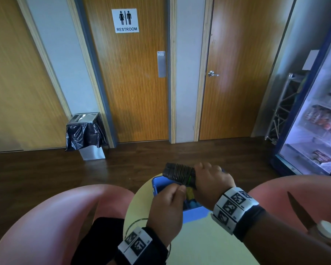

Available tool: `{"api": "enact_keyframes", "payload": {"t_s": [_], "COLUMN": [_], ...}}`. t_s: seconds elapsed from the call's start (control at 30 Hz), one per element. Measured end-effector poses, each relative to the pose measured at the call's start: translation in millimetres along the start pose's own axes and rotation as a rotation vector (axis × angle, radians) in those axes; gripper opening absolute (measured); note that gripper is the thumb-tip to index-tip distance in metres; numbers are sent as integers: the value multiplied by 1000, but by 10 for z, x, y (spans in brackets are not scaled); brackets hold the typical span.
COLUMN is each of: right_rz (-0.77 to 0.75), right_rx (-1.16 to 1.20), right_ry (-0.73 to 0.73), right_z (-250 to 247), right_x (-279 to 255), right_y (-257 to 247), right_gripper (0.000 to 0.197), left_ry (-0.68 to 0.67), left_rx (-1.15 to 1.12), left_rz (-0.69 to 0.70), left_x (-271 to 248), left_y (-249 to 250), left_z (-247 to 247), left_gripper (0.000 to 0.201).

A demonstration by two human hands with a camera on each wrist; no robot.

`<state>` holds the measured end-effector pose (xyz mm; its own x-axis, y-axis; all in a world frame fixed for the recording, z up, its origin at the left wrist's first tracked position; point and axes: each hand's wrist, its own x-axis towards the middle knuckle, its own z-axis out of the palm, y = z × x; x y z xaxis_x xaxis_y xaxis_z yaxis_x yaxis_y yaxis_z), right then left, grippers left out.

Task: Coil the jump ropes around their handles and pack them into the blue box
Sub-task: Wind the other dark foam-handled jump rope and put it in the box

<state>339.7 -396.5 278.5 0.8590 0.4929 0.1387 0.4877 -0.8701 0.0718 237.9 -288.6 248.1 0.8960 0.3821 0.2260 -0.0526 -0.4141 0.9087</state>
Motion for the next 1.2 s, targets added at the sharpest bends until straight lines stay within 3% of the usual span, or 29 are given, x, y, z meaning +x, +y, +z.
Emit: {"api": "enact_keyframes", "payload": {"t_s": [0.33,0.6,0.73,1.0,1.2], "right_rz": [-67,-127,-93,-69,-16], "right_rx": [-43,9,117,448,316], "right_ry": [-23,-33,-98,-294,-166], "right_z": [83,7,-3,271,546], "right_x": [53,239,334,522,619], "right_y": [321,915,1200,1738,2044], "right_gripper": [29,29,40,17,20], "left_ry": [21,57,63,108,87], "left_rx": [179,73,13,-73,-62], "left_rz": [137,16,-35,-88,-125], "left_x": [80,227,304,429,504], "left_y": [152,368,414,450,426], "left_z": [95,639,1025,1669,2111], "left_gripper": [37,37,37,35,37]}}
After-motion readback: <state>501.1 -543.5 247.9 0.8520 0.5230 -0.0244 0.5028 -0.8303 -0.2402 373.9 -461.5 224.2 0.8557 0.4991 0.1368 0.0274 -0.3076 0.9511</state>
